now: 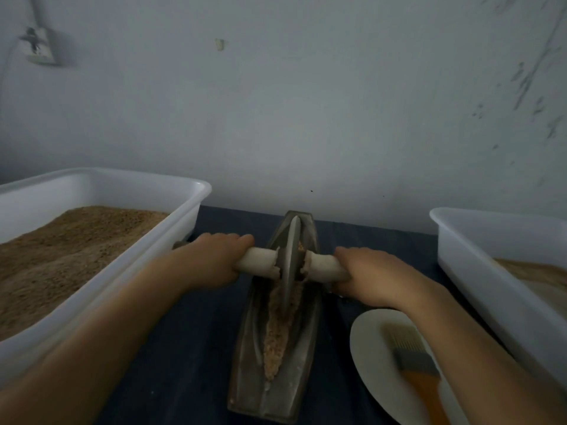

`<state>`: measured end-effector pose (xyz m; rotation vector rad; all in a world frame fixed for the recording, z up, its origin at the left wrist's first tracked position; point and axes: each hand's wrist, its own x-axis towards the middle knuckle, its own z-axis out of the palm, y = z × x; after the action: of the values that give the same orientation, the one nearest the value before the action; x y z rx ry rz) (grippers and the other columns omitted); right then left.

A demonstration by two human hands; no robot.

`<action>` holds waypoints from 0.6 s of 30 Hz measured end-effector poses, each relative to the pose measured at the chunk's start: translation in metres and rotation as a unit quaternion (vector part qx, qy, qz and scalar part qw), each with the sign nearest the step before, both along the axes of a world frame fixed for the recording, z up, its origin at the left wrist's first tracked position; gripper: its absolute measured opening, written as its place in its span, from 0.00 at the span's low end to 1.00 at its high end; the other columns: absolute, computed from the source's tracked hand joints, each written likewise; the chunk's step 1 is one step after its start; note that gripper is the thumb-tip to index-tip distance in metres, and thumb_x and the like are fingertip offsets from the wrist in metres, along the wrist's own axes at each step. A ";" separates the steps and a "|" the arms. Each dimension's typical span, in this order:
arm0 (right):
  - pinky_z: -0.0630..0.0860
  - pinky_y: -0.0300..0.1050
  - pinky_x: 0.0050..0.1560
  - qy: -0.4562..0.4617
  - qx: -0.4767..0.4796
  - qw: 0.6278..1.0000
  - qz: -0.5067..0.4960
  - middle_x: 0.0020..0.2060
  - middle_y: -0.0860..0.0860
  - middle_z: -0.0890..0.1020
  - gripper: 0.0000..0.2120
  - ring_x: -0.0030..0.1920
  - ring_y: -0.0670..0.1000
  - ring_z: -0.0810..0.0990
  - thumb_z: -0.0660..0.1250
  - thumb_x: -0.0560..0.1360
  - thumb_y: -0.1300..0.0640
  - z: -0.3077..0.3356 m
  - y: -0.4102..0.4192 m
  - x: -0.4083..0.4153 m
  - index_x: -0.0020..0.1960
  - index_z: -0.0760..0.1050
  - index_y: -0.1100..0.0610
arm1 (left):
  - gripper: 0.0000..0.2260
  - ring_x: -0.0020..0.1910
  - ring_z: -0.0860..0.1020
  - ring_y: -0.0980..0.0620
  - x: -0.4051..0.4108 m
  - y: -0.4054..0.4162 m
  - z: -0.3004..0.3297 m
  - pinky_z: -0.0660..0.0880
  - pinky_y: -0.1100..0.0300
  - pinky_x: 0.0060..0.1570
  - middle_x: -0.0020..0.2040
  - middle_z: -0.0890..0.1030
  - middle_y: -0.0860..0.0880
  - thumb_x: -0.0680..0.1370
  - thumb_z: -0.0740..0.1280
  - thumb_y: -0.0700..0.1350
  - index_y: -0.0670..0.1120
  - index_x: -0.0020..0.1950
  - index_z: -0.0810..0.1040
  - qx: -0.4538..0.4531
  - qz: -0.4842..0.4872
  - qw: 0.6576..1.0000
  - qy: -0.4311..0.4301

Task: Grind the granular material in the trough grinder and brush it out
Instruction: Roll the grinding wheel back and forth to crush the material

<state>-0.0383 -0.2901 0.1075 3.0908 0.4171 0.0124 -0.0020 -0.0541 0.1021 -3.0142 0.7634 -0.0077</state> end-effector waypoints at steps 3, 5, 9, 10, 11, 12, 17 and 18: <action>0.60 0.45 0.39 -0.113 -0.020 0.993 -0.006 0.51 0.51 0.76 0.11 0.50 0.53 0.74 0.63 0.76 0.51 -0.014 -0.003 0.012 0.54 0.66 0.54 | 0.15 0.58 0.72 0.51 0.013 -0.003 -0.017 0.67 0.55 0.59 0.59 0.72 0.51 0.77 0.64 0.47 0.50 0.61 0.65 -0.023 0.008 0.992 -0.125; 0.58 0.45 0.42 -0.176 -0.037 0.984 -0.008 0.52 0.51 0.75 0.12 0.52 0.53 0.73 0.63 0.75 0.52 -0.022 -0.003 0.018 0.56 0.66 0.54 | 0.15 0.57 0.71 0.51 0.017 -0.005 -0.022 0.67 0.56 0.58 0.58 0.72 0.51 0.76 0.64 0.46 0.51 0.61 0.65 -0.050 0.014 0.984 -0.169; 0.57 0.45 0.42 -0.204 -0.042 0.978 -0.009 0.52 0.50 0.75 0.12 0.52 0.53 0.73 0.64 0.75 0.53 -0.025 -0.001 0.019 0.56 0.67 0.54 | 0.15 0.57 0.71 0.51 0.016 -0.007 -0.021 0.66 0.57 0.57 0.58 0.72 0.51 0.76 0.63 0.46 0.51 0.61 0.65 -0.059 0.017 0.983 -0.171; 0.58 0.45 0.42 -0.191 -0.039 0.981 -0.007 0.52 0.50 0.75 0.11 0.51 0.53 0.73 0.63 0.76 0.53 -0.023 -0.001 0.017 0.55 0.67 0.54 | 0.15 0.57 0.72 0.51 0.015 -0.006 -0.019 0.66 0.57 0.58 0.59 0.73 0.51 0.76 0.64 0.47 0.50 0.61 0.65 -0.048 0.017 0.986 -0.161; 0.59 0.44 0.42 -0.167 -0.036 0.985 -0.003 0.52 0.51 0.75 0.10 0.51 0.53 0.73 0.62 0.76 0.53 -0.020 -0.002 0.014 0.55 0.66 0.54 | 0.15 0.58 0.72 0.51 0.013 -0.006 -0.016 0.66 0.57 0.59 0.59 0.73 0.51 0.77 0.64 0.47 0.50 0.61 0.65 -0.032 0.015 0.989 -0.144; 0.60 0.44 0.42 -0.130 -0.031 0.991 0.002 0.52 0.51 0.75 0.10 0.51 0.53 0.73 0.61 0.77 0.52 -0.016 -0.002 0.010 0.55 0.66 0.55 | 0.15 0.59 0.72 0.52 0.011 -0.005 -0.012 0.67 0.56 0.60 0.59 0.73 0.51 0.77 0.64 0.47 0.50 0.61 0.66 -0.018 0.012 0.993 -0.120; 0.65 0.40 0.34 0.087 -0.009 0.996 0.012 0.48 0.51 0.76 0.11 0.43 0.47 0.72 0.64 0.76 0.50 0.011 0.005 -0.018 0.55 0.69 0.55 | 0.15 0.52 0.73 0.55 -0.013 0.000 0.013 0.69 0.61 0.53 0.57 0.75 0.52 0.76 0.66 0.45 0.52 0.61 0.66 0.018 -0.004 0.997 0.080; 0.65 0.38 0.33 0.116 -0.010 0.993 0.019 0.46 0.50 0.75 0.11 0.43 0.47 0.72 0.64 0.76 0.50 0.016 0.006 -0.023 0.53 0.69 0.55 | 0.14 0.48 0.72 0.58 -0.017 0.002 0.017 0.68 0.63 0.50 0.55 0.75 0.53 0.76 0.66 0.45 0.53 0.59 0.67 0.024 -0.011 0.993 0.112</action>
<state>-0.0615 -0.2838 0.1239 3.0738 0.4800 -0.3522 -0.0191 -0.0518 0.1186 -2.9940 0.7980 0.3492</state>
